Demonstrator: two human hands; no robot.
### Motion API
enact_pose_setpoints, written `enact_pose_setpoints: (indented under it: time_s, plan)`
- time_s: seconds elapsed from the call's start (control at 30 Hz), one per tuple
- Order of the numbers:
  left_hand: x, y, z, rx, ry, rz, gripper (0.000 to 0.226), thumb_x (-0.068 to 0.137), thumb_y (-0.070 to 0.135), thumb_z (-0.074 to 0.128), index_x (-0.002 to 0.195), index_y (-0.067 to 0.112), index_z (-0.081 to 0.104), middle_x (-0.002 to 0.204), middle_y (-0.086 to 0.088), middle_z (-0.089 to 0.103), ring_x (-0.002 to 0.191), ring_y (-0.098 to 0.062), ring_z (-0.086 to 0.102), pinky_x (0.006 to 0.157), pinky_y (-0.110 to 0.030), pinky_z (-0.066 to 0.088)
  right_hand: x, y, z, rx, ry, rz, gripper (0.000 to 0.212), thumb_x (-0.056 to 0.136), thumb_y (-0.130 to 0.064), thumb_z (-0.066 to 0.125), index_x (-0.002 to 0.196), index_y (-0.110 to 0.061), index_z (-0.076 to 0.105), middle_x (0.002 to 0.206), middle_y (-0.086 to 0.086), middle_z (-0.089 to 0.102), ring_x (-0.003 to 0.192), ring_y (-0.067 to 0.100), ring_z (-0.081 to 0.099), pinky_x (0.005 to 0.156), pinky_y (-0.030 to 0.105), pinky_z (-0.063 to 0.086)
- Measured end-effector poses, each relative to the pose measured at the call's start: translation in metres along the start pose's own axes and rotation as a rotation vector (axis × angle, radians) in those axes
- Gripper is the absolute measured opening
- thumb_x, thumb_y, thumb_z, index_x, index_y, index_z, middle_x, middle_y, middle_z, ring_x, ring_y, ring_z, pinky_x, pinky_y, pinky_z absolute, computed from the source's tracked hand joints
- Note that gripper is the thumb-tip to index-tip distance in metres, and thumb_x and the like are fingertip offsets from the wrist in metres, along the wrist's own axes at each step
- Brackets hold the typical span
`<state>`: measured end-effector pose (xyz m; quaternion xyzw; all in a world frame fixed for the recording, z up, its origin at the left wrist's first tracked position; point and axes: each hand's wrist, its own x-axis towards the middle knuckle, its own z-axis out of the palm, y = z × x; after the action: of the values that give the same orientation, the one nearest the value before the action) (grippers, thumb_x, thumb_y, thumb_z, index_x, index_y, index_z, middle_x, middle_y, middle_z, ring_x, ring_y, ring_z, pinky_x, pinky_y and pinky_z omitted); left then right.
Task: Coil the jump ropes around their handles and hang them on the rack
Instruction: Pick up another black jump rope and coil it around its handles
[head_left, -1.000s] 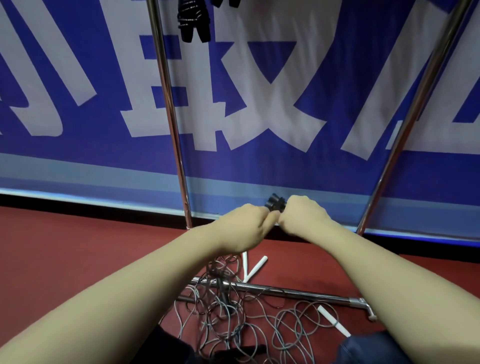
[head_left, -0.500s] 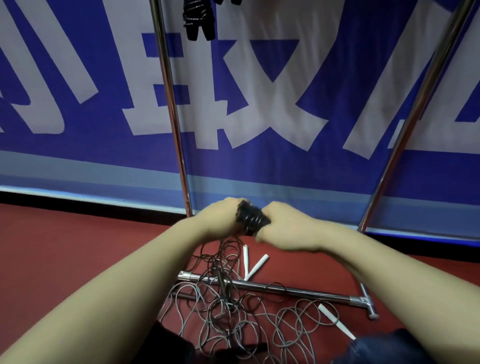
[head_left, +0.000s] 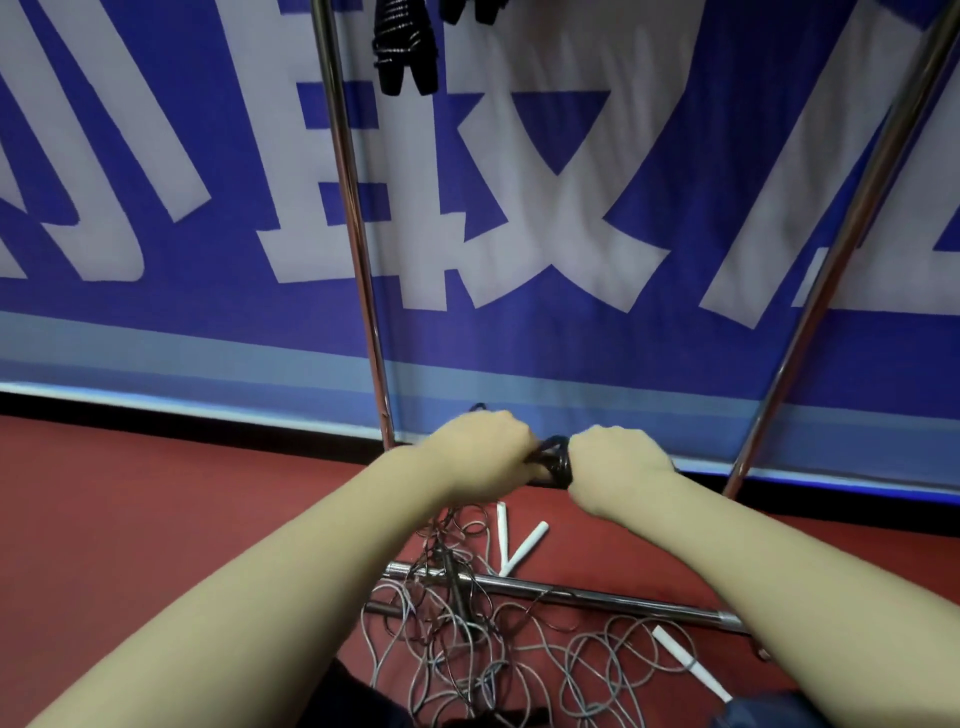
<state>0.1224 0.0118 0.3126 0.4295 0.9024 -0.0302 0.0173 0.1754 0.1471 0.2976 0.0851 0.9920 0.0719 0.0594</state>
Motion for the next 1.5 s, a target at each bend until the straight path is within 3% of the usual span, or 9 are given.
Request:
enact_pose_setpoints:
  time_s: [0.13,0.3,0.63,0.83,0.93,1.03,1.27,1.4,1.5]
  plan:
    - [0.0,0.005,0.014,-0.326,0.068,-0.004,0.038,0.106,0.032,0.032,0.072,0.016,0.037,0.07,-0.004,0.046,0.078,-0.037,0.049,0.067,-0.038,0.035,0.009,0.013,-0.01,0.231,0.1,0.149,0.008,0.089,-0.019,0.051,0.095,-0.015,0.054,0.106,0.008,0.062,0.101,0.031,0.062,0.073,0.031,0.04]
    - [0.004,0.0,0.038,-0.302,-0.004,-0.072,0.022,0.106,0.026,0.028,0.092,0.014,0.04,0.097,-0.019,0.06,0.083,-0.038,0.054,0.069,-0.037,0.036,0.002,0.023,-0.027,0.438,0.208,0.192,0.008,0.083,-0.012,0.051,0.077,-0.011,0.047,0.081,0.007,0.052,0.079,0.032,0.051,0.067,0.032,0.039]
    - [-0.005,-0.028,0.027,-0.545,0.012,0.036,0.037,0.09,0.037,0.04,0.108,0.011,0.058,0.103,-0.013,0.066,0.094,-0.034,0.061,0.083,-0.043,0.05,-0.013,-0.005,-0.024,0.636,-0.066,-0.304,0.029,0.08,-0.002,0.055,0.058,-0.014,0.04,0.058,0.003,0.043,0.053,0.017,0.035,0.051,0.031,0.027]
    - [-0.001,-0.035,0.027,0.005,0.056,0.299,0.06,0.093,-0.001,0.042,0.15,0.017,0.033,0.161,0.003,0.027,0.151,-0.011,0.01,0.122,-0.038,-0.004,-0.021,-0.015,-0.026,0.327,-0.378,-0.384,0.021,0.083,-0.01,0.055,0.065,-0.014,0.045,0.063,0.004,0.046,0.059,0.02,0.043,0.054,0.03,0.033]
    - [0.003,-0.029,0.026,0.143,0.07,0.447,0.047,0.09,-0.001,0.045,0.132,0.013,0.059,0.157,-0.002,0.035,0.15,-0.019,0.02,0.123,-0.043,0.004,-0.021,-0.013,-0.031,0.15,-0.453,-0.303,0.01,0.083,-0.014,0.054,0.073,-0.015,0.053,0.071,0.003,0.054,0.067,0.022,0.051,0.058,0.029,0.039]
    - [0.007,-0.026,0.028,0.159,0.17,0.539,0.024,0.071,0.001,0.054,0.083,0.007,0.074,0.106,-0.01,0.073,0.1,-0.031,0.067,0.091,-0.047,0.054,-0.019,-0.008,-0.03,0.045,-0.453,-0.228,0.007,0.084,-0.011,0.053,0.085,-0.013,0.059,0.076,0.004,0.054,0.066,0.022,0.05,0.056,0.03,0.038]
    - [0.012,-0.006,0.026,0.226,0.236,0.606,0.021,0.058,-0.006,0.073,0.071,0.009,0.065,0.08,-0.006,0.064,0.071,-0.029,0.06,0.06,-0.033,0.049,-0.02,-0.007,-0.024,-0.22,-0.437,-0.161,0.011,0.088,-0.015,0.052,0.096,-0.018,0.059,0.08,-0.002,0.052,0.08,0.021,0.053,0.072,0.03,0.043]
    - [0.005,0.009,0.016,0.085,0.032,0.219,0.025,0.083,0.001,0.049,0.105,0.007,0.059,0.107,-0.013,0.061,0.091,-0.038,0.06,0.069,-0.038,0.044,-0.02,0.001,-0.015,-0.257,-0.359,-0.069,0.015,0.091,-0.021,0.053,0.105,-0.02,0.056,0.102,-0.001,0.059,0.095,0.023,0.057,0.086,0.034,0.047]
    - [-0.002,0.014,0.01,-0.302,-0.054,0.09,0.02,0.091,0.014,0.047,0.109,0.007,0.052,0.091,-0.009,0.059,0.084,-0.032,0.058,0.07,-0.035,0.045,-0.016,0.015,-0.009,-0.108,-0.178,0.067,0.028,0.09,-0.021,0.055,0.118,-0.017,0.059,0.117,0.001,0.062,0.109,0.024,0.06,0.084,0.031,0.047]
